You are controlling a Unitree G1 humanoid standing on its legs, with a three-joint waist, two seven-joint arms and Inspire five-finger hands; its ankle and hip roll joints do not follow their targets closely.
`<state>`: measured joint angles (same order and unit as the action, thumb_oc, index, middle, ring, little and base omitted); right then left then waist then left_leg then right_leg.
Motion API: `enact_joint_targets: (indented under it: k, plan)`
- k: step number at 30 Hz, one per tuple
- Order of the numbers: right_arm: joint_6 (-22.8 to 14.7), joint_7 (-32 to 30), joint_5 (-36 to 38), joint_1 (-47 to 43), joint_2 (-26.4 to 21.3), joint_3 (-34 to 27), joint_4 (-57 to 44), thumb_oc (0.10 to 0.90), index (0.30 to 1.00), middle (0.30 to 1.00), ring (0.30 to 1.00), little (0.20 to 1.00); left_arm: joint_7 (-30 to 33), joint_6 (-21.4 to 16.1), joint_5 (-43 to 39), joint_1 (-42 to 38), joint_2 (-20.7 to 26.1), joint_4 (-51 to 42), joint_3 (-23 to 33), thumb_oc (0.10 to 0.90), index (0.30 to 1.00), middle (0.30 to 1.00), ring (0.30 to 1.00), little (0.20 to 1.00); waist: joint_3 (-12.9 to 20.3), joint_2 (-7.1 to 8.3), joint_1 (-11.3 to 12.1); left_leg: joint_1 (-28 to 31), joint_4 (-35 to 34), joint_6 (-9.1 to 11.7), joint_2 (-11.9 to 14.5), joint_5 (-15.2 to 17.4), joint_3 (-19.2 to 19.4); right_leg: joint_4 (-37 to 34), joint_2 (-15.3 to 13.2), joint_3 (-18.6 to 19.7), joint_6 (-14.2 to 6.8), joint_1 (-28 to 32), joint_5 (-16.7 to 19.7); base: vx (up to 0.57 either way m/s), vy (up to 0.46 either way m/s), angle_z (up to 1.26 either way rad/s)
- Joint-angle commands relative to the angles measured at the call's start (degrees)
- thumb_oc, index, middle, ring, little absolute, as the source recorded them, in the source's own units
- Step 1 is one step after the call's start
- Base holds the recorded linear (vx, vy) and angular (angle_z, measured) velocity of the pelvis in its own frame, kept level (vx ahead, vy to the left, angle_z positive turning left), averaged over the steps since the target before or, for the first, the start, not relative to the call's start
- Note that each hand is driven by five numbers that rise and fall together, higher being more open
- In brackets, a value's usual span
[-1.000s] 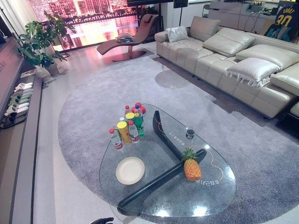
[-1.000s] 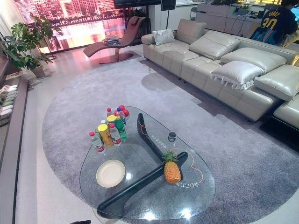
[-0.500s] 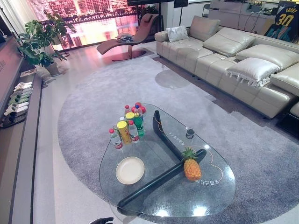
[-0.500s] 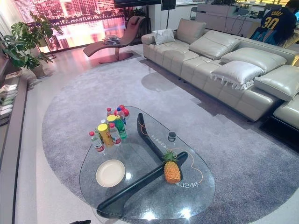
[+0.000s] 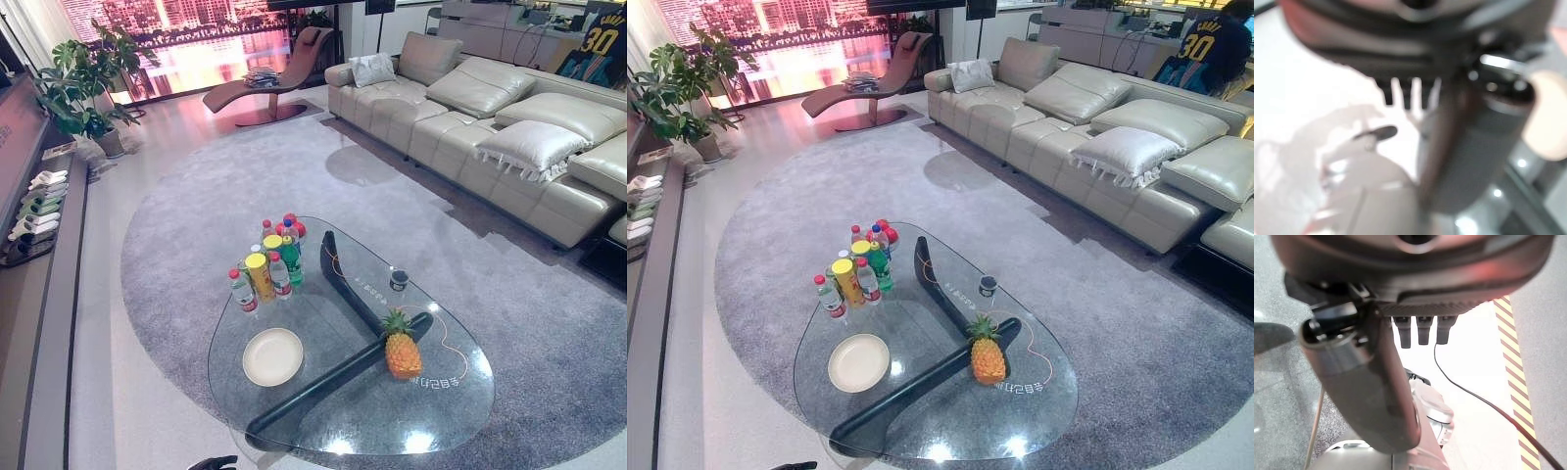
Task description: Pick up the fruit to the plate
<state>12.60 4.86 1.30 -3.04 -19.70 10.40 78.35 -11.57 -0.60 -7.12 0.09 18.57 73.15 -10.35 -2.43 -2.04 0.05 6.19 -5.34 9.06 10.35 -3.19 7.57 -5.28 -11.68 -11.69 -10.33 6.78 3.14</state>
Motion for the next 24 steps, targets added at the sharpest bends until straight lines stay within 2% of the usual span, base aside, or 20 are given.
enact_joint_targets:
  k: [1, 10, 15, 24]
  plan:
    - [0.48, -0.17, -0.46, -5.21, 0.88, 0.77, 3.74, 0.8, 0.9, 0.9, 0.9, 0.9, -0.82, -0.25, 0.62, -4.25, -1.32, 3.31, -1.29, 0.8, 0.9, 0.9, 0.9, 0.9, -2.28, 1.15, 1.17, 1.76, 0.34, -1.29, 0.67, 2.48, 1.16, 0.28, -1.9, -0.71, 0.01, 0.11, 0.35, 0.0, 0.0, 0.0]
    - [0.52, 0.31, -1.2, -5.0, 0.48, 1.15, 3.23, 0.8, 0.9, 0.9, 0.9, 0.9, -0.17, 0.08, 0.07, -3.57, -1.41, 2.69, -1.83, 0.8, 0.9, 0.9, 0.9, 0.9, -3.97, 1.03, 1.3, 0.04, 0.34, -1.35, 0.51, 1.97, 0.97, 0.28, -1.9, -0.63, -0.06, -1.47, 0.84, 0.0, 0.0, 0.0]
    - [0.82, 0.01, -1.39, -4.88, 0.13, 2.01, 2.46, 0.8, 0.9, 0.9, 0.9, 0.9, 0.7, 0.27, -2.05, -3.87, -1.19, 1.3, -2.26, 0.8, 0.9, 0.9, 0.9, 0.9, -6.31, 0.59, 1.21, -3.87, 0.34, -1.38, 0.24, 0.82, 0.49, 0.28, -2.1, -0.3, -0.02, -5.17, 1.8, -0.06, 0.008, 0.0]
    - [1.86, -0.42, 0.08, -9.53, -1.42, 3.23, 0.39, 0.8, 0.9, 0.9, 0.9, 0.9, 0.76, 1.25, -6.24, -8.1, -0.42, -0.37, -3.02, 0.8, 0.9, 0.9, 0.9, 0.9, -15.71, 0.24, 1.08, -13.56, 0.34, -2.42, -1.77, -1.26, -1.35, 0.28, -1.25, 1.3, 0.51, -14.94, 4.66, -0.15, 0.004, 0.03]
